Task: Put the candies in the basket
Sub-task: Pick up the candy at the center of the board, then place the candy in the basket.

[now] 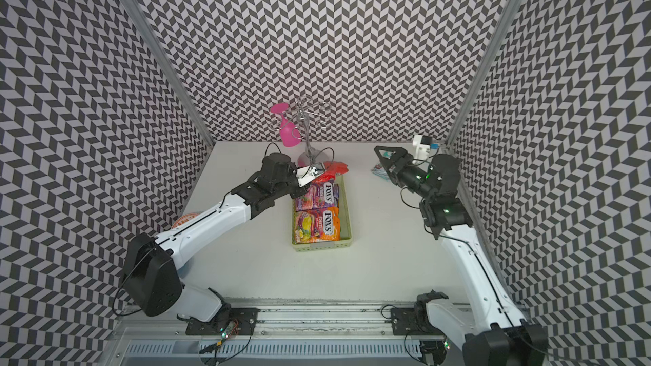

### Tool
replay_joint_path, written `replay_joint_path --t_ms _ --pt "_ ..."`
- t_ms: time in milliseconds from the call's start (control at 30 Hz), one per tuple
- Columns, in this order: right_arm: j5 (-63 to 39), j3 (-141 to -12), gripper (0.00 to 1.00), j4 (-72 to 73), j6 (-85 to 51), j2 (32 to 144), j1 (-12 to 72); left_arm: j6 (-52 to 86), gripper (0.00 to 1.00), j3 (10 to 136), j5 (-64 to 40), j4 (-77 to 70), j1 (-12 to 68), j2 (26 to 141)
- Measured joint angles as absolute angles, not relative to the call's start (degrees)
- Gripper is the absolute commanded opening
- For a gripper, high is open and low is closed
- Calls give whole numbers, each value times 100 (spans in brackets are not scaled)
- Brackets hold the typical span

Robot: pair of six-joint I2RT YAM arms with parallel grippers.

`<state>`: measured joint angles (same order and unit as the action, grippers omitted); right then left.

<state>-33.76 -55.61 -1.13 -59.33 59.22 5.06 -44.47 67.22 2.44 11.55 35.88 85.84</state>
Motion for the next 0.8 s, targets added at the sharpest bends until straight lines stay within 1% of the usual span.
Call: replay_joint_path --t_ms 133,300,433,567,767,800 --pt "-2954 -5426 84 -609 -5037 5666 410 -4803 0 6473 954 1133 3913 8593" --pt "-2403 -5028 93 -792 -3962 5282 410 -4993 0 6331 1741 893 3911 8683" --pt "-2078 -4473 94 -720 -3286 5118 410 -5009 0 6331 2093 692 3848 8779" --pt "-1876 -3905 96 -727 -2897 5017 410 -5000 0 6340 2281 381 3850 8995" --pt "-1656 -3747 98 -718 -2556 4919 440 -4880 0 6361 2390 342 3848 9564" --pt "-1627 -3745 98 -716 -2517 4904 445 -4858 2 6361 2401 346 3848 9640"
